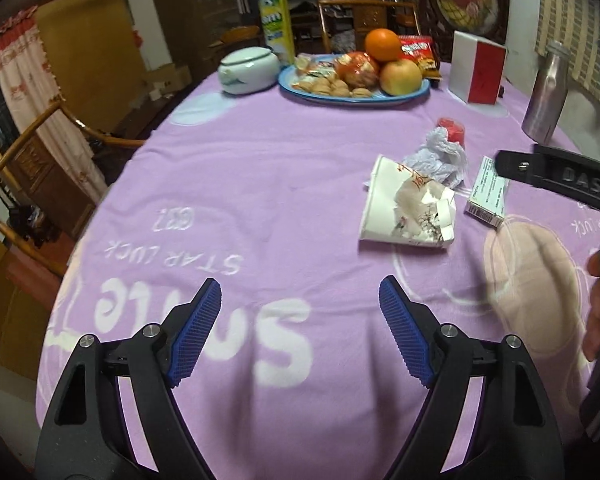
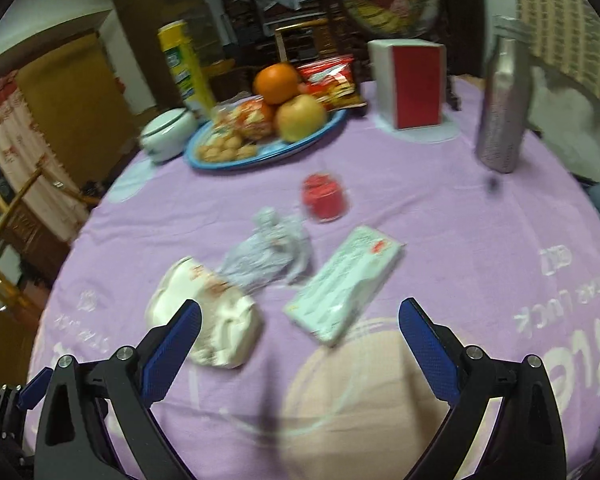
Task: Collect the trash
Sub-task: 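Swing both empty tools back over the table, then grasp the white paper cup by its rim with the left tool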
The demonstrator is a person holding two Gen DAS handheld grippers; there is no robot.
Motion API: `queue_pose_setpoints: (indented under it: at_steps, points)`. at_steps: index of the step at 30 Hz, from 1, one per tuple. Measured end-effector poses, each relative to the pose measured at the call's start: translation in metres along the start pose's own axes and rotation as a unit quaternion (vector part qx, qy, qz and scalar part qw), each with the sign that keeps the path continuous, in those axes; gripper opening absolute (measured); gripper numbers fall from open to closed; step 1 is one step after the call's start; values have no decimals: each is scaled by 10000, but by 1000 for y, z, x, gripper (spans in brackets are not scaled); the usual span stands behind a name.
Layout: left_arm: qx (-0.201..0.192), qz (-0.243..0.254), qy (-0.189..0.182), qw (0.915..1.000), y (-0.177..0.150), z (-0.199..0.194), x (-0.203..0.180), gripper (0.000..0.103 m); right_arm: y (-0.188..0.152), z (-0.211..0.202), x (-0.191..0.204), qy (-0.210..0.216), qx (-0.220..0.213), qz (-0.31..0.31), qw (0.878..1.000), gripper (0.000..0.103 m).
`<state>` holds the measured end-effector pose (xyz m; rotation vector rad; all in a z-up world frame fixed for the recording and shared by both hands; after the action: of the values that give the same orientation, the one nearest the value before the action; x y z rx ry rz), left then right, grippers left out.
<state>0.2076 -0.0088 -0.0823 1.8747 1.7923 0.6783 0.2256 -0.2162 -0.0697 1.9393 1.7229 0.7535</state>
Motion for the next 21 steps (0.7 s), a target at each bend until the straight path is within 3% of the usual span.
queue_pose_setpoints:
  at_steps: [7, 21]
  points:
    - [114, 66, -74, 9999, 14, 21, -17, 79, -6, 15, -18, -125, 264, 232, 9993, 97]
    - [184, 263, -32, 9995, 21, 41, -29, 79, -9, 19, -25, -212, 354, 307, 9987, 98]
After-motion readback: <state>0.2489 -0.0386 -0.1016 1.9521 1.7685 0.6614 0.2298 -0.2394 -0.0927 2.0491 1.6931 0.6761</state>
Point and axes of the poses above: each gripper's, at about its wrist camera, not at the fingertips, and z roughly the way its jaws point, x to its left, y to its top, the point moved 9 cm from there along z, roughly the way its jaws point, and after that the axes turned 8 degrees about -z, right-handed, at the moved point
